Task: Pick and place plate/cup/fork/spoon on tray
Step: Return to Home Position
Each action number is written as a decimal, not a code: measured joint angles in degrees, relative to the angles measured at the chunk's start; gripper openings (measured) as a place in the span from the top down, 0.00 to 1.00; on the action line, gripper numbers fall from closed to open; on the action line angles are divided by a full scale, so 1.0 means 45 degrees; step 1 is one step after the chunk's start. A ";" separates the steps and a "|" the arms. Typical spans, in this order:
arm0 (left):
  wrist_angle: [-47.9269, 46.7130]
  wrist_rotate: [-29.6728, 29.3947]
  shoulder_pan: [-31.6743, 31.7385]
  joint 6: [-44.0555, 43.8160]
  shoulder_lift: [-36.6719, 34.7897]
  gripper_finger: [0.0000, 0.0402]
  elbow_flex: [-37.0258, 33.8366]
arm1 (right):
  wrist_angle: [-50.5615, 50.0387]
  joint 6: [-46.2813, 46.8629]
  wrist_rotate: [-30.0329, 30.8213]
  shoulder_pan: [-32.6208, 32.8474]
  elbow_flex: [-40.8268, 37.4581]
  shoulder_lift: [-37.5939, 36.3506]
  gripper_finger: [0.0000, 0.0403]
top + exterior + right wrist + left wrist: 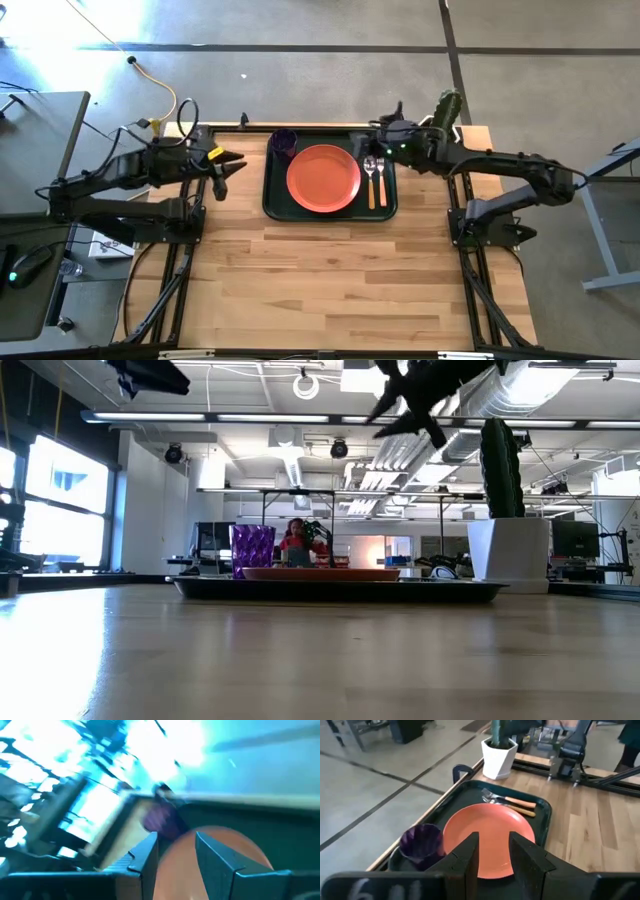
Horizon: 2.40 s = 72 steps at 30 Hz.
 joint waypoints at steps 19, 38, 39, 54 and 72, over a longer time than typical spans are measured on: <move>0.6154 0.1019 0.0005 -0.1836 -0.3961 0.77 -0.7472 | 0.2930 -0.1690 -0.1316 0.0005 0.0000 -0.0324 0.70; 0.7582 0.1235 0.0005 -0.2202 -0.6457 0.77 -1.0427 | 0.5495 -0.2018 -0.2878 0.0675 0.0000 -0.0556 0.70; 0.7590 0.1346 0.0005 -0.2206 -0.6497 0.77 -1.0518 | 0.5482 -0.2134 -0.2904 0.0675 0.0000 -0.0659 0.70; 0.8589 0.1732 0.0000 -0.2745 -0.6593 0.77 -1.1301 | 0.2071 -0.5257 -0.3529 0.0675 0.0000 -0.4582 0.70; 0.8574 0.1708 0.0000 -0.2746 -0.6593 0.77 -1.1296 | -0.0270 -0.6908 -0.2042 0.2369 -0.4736 -0.9638 0.70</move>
